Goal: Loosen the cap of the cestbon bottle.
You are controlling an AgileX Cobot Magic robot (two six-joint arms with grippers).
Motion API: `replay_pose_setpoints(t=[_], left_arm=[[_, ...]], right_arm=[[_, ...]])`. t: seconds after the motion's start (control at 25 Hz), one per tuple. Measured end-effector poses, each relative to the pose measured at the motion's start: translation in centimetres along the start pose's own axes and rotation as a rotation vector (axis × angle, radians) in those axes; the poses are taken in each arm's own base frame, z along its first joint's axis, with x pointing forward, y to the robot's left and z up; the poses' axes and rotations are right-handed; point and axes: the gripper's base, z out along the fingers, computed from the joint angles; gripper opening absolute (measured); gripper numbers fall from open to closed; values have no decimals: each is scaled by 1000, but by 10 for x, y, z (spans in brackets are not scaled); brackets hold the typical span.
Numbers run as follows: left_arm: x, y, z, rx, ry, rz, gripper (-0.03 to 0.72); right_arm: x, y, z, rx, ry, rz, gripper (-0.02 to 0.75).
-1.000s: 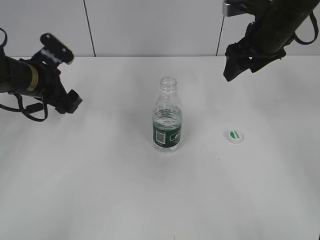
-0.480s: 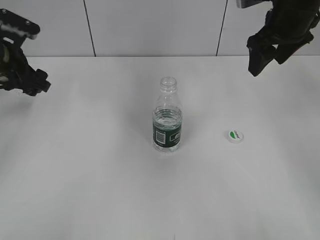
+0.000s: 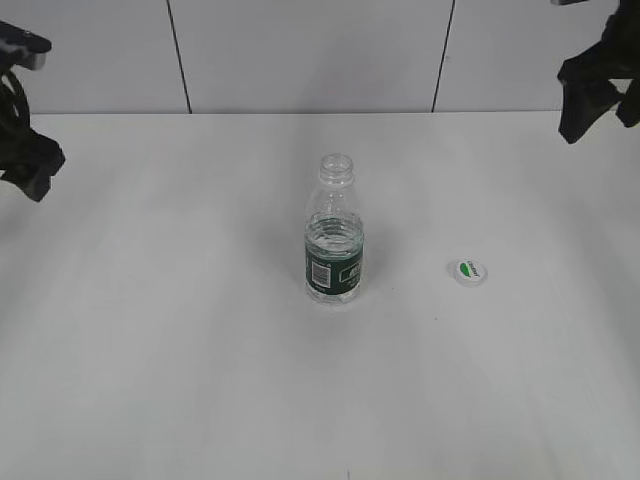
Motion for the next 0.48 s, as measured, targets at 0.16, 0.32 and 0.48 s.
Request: replay_pose_setpoints(t=[0.16, 0.32, 0.48], left_arm=[[11, 3, 1, 28, 110, -39, 580], [21, 6, 1, 63, 207, -76, 580], [29, 8, -1, 73, 287, -88, 580]], right_arm=[[8, -21, -2, -6, -6, 81, 582], [13, -30, -15, -64, -61, 157, 582], [17, -31, -35, -54, -108, 166, 582]])
